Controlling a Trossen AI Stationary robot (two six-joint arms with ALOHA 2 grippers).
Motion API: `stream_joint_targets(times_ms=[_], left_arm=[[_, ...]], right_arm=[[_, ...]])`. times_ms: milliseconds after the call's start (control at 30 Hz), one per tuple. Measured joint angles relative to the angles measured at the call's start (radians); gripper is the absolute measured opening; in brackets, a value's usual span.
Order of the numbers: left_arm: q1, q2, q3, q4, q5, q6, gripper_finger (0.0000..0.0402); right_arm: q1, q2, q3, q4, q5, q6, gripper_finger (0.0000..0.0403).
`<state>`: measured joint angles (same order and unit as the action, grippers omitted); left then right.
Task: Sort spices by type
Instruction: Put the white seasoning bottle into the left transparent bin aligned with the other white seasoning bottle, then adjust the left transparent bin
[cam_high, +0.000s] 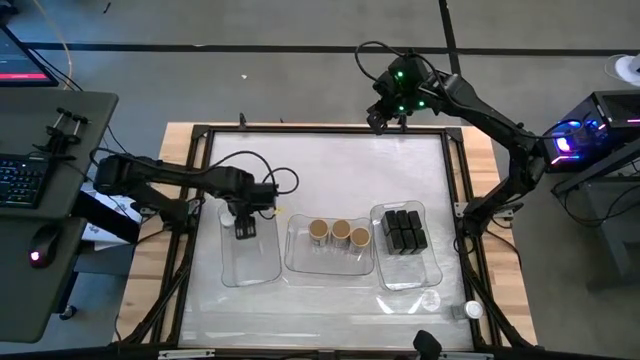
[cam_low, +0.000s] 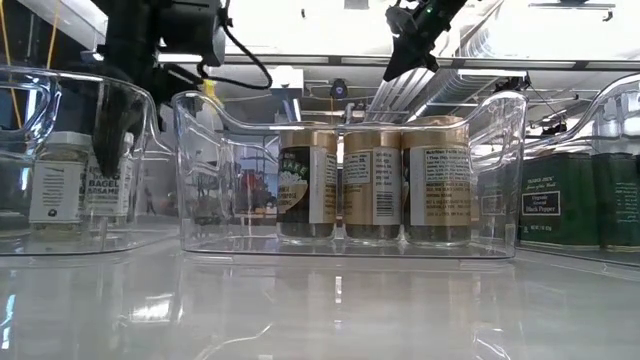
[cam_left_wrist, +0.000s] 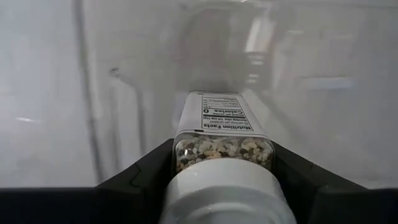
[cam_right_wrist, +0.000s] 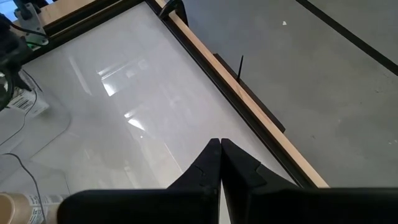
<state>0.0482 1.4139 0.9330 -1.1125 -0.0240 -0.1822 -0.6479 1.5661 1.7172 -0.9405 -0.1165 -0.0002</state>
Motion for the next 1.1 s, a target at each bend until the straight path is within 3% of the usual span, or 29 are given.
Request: stream_joint_targets(times_ms=[100,367,700,1100], left_arm=[[-0.001,0.000,0.010,0.005,0.050,0.000,0.0195],[0.014,0.000,0.018,0.005,0.036,-0.027,0.0200],[0.044,-0.006,0.032,-0.021,0.120,-0.052,0.0240],[0.051,-0.008,0.310,-0.224,0.069,-0.016,0.0248]], right_arm=[[0.000,0.000,0.000,0.000,0.000,0.000,0.0000],[0.000,0.000,0.000,-0.002,0.000,0.000,0.0000],[0.000,0.000,0.000,-0.012,-0.006,-0.008,0.0000],[0.000,0.000,0.000,-0.029,-0.007,-0.031,0.0000]])
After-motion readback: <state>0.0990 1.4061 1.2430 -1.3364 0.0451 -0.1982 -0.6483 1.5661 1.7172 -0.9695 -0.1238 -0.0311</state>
